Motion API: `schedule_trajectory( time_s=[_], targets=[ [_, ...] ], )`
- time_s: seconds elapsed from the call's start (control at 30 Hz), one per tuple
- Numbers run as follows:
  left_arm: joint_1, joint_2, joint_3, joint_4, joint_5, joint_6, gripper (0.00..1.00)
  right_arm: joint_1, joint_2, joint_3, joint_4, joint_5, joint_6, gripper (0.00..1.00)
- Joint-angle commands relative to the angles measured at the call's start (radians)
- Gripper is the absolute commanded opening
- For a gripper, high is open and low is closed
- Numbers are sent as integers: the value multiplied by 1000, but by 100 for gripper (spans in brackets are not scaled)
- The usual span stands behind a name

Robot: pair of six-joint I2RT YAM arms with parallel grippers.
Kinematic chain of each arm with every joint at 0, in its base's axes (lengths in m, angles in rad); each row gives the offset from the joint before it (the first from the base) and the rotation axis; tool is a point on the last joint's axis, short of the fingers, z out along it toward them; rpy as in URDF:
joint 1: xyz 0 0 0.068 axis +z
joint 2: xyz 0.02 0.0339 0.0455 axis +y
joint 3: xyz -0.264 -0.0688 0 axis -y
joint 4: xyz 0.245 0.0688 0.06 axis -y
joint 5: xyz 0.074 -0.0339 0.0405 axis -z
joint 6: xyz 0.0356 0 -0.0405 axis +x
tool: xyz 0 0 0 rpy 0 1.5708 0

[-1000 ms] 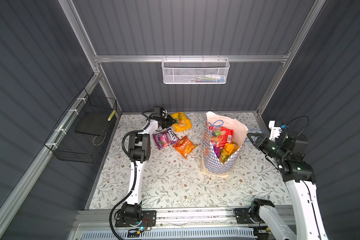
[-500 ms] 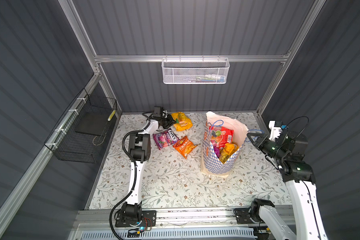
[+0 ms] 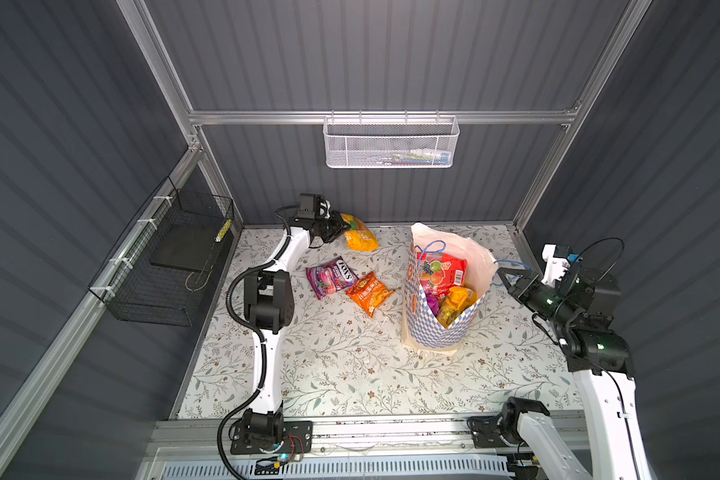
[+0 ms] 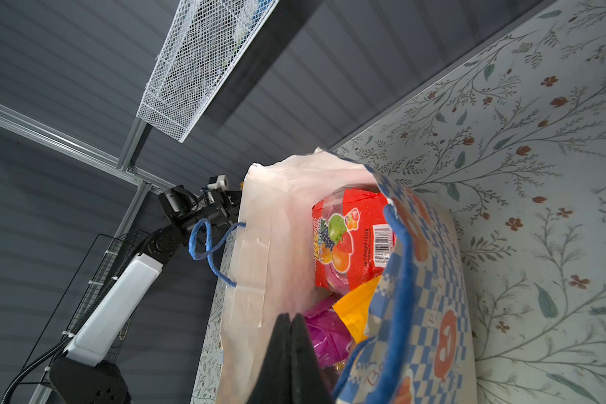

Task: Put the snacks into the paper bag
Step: 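Lift the second yellow mango bag upward with the left gripper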

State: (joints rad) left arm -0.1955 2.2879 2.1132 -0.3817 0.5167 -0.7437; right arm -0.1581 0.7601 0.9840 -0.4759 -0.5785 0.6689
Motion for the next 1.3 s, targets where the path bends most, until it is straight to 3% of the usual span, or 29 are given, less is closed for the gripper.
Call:
schedule_trajectory(
  time_s=[0.0, 0.37, 0.57, 1.27],
  targets=[
    [3, -85, 6, 17, 13, 35, 0, 0, -1, 23, 0, 0, -18, 0],
    [4, -235, -78, 51, 6, 35, 0, 1, 14, 35, -21, -2, -18, 0],
    [4, -354, -220, 134, 27, 9, 0, 0, 25, 32, -27, -4, 7, 0],
    [4, -823, -361, -15, 56, 67, 0, 0, 2, 66, -96, -45, 7, 0]
  ],
)
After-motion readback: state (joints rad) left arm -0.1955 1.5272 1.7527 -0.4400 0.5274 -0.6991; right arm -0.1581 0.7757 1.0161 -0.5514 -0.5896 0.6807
